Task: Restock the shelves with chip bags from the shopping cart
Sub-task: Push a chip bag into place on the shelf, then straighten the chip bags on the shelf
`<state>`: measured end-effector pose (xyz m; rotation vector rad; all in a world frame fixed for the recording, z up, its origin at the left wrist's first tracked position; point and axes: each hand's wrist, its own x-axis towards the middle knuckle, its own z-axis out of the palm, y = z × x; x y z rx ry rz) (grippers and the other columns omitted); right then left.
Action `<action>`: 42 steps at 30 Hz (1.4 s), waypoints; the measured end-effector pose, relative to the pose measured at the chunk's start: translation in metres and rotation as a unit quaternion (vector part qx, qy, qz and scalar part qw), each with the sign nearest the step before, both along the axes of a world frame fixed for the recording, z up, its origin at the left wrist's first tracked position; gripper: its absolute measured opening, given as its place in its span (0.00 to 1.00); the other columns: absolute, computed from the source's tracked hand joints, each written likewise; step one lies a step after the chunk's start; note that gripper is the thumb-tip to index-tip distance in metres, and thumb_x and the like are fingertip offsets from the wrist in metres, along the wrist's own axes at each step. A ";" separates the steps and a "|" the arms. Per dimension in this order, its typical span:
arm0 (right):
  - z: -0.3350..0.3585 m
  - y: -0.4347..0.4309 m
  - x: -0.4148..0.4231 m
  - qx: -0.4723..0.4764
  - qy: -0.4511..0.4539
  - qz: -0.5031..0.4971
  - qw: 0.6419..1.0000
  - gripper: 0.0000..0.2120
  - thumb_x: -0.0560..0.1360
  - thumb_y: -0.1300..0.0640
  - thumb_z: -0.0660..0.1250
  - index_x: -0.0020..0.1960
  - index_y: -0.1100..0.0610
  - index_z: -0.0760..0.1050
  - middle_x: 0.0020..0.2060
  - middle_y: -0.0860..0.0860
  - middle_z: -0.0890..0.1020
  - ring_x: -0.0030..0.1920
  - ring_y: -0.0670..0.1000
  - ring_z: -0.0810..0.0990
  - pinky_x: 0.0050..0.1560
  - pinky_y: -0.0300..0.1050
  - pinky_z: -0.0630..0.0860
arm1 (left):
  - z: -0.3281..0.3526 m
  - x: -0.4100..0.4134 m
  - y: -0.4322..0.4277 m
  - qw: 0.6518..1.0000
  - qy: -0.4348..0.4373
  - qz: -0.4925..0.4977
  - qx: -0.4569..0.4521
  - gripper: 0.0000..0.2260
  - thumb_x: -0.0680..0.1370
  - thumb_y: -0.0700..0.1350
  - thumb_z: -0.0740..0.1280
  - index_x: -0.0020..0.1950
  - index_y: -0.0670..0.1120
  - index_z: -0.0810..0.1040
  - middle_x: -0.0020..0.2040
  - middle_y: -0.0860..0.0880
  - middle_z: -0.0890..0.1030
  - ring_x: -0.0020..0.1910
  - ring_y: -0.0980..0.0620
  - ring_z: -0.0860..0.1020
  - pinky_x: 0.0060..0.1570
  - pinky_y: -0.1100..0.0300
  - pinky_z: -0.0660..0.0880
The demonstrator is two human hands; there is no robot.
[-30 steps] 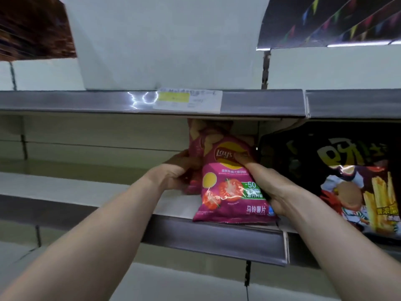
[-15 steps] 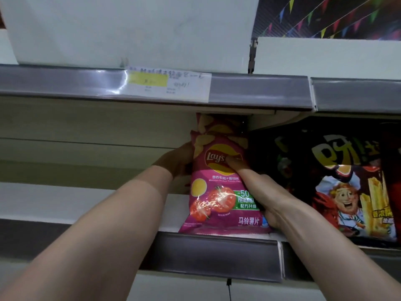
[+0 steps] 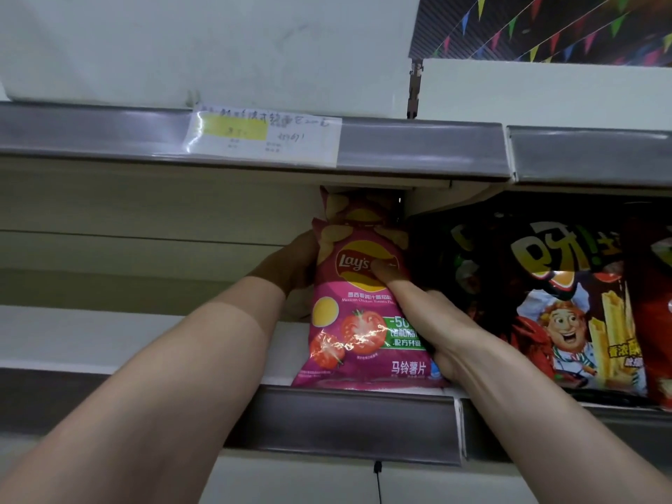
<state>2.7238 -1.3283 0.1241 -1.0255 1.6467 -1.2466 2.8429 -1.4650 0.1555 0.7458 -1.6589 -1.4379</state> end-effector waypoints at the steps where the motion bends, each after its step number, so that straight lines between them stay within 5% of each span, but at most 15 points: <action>1: 0.000 0.000 0.000 0.000 -0.001 -0.004 1.000 0.26 0.72 0.36 0.68 0.54 0.59 0.76 0.35 0.55 0.86 0.34 0.55 0.85 0.48 0.51 0.82 | 0.000 0.003 -0.003 0.999 0.003 0.024 0.023 0.21 0.81 0.58 0.60 0.56 0.41 0.77 0.46 0.42 0.84 0.44 0.48 0.83 0.47 0.56 0.80; 4: 0.002 -0.001 0.002 -0.005 -0.018 0.001 1.000 0.28 0.70 0.35 0.69 0.55 0.59 0.75 0.37 0.56 0.86 0.36 0.56 0.86 0.50 0.53 0.82 | 0.002 0.016 -0.005 0.991 0.021 0.121 0.051 0.28 0.79 0.65 0.56 0.65 0.44 0.74 0.60 0.41 0.79 0.59 0.42 0.77 0.64 0.47 0.71; 9: 0.017 -0.018 0.018 -0.101 -0.053 0.000 0.993 0.28 0.69 0.37 0.72 0.60 0.54 0.74 0.43 0.56 0.86 0.40 0.56 0.85 0.49 0.54 0.82 | 0.005 0.027 0.016 0.994 0.009 0.102 0.033 0.23 0.76 0.66 0.60 0.46 0.46 0.79 0.40 0.46 0.83 0.42 0.47 0.81 0.46 0.58 0.77; 16: 0.023 -0.046 0.016 -0.168 -0.007 -0.041 0.985 0.36 0.71 0.32 0.65 0.73 0.49 0.66 0.63 0.54 0.78 0.56 0.56 0.80 0.60 0.53 0.77 | -0.005 0.002 0.023 0.989 0.009 0.141 -0.029 0.42 0.61 0.72 0.70 0.66 0.48 0.75 0.55 0.45 0.83 0.49 0.44 0.83 0.53 0.47 0.80; 21: 0.018 -0.050 0.006 -0.188 -0.001 -0.092 0.978 0.29 0.78 0.35 0.56 0.71 0.52 0.69 0.61 0.53 0.76 0.55 0.54 0.77 0.54 0.45 0.72 | -0.023 -0.015 0.025 0.972 -0.003 0.211 -0.107 0.25 0.76 0.63 0.65 0.65 0.48 0.72 0.55 0.49 0.78 0.54 0.47 0.78 0.56 0.55 0.75; 24: 0.017 -0.049 0.003 -0.196 0.064 -0.122 0.971 0.28 0.80 0.37 0.52 0.73 0.53 0.68 0.68 0.55 0.73 0.65 0.57 0.73 0.64 0.47 0.70 | -0.027 -0.014 0.023 0.958 -0.012 0.246 -0.148 0.22 0.78 0.61 0.62 0.64 0.46 0.72 0.52 0.50 0.76 0.54 0.48 0.77 0.53 0.59 0.72; 30: 0.005 -0.044 0.000 -0.177 0.110 -0.056 0.976 0.33 0.75 0.36 0.62 0.75 0.51 0.62 0.69 0.53 0.73 0.65 0.57 0.75 0.65 0.52 0.73 | -0.036 -0.014 0.017 0.946 -0.041 0.262 -0.187 0.20 0.80 0.62 0.57 0.58 0.46 0.71 0.54 0.45 0.77 0.56 0.43 0.77 0.57 0.55 0.72; 35: 0.000 -0.053 -0.003 -0.196 0.167 -0.069 0.964 0.34 0.75 0.36 0.64 0.75 0.52 0.64 0.69 0.53 0.73 0.66 0.56 0.74 0.66 0.54 0.72 | -0.039 -0.017 0.019 0.940 -0.047 0.273 -0.197 0.22 0.81 0.61 0.55 0.62 0.45 0.70 0.59 0.42 0.78 0.58 0.42 0.76 0.55 0.56 0.70; 40: 0.002 -0.056 -0.005 -0.178 0.156 -0.105 0.966 0.40 0.75 0.34 0.61 0.79 0.51 0.51 0.74 0.54 0.65 0.70 0.58 0.69 0.68 0.56 0.70 | -0.036 -0.015 0.017 0.933 -0.024 0.289 -0.214 0.36 0.71 0.70 0.54 0.71 0.48 0.65 0.65 0.43 0.74 0.62 0.42 0.74 0.61 0.51 0.70; 42: 0.002 -0.055 -0.004 -0.165 0.148 -0.082 0.972 0.38 0.76 0.34 0.59 0.79 0.50 0.51 0.74 0.53 0.65 0.70 0.58 0.70 0.68 0.56 0.70 | -0.038 -0.015 0.016 0.943 -0.036 0.266 -0.196 0.35 0.74 0.69 0.55 0.74 0.49 0.62 0.67 0.43 0.74 0.64 0.42 0.73 0.63 0.54 0.68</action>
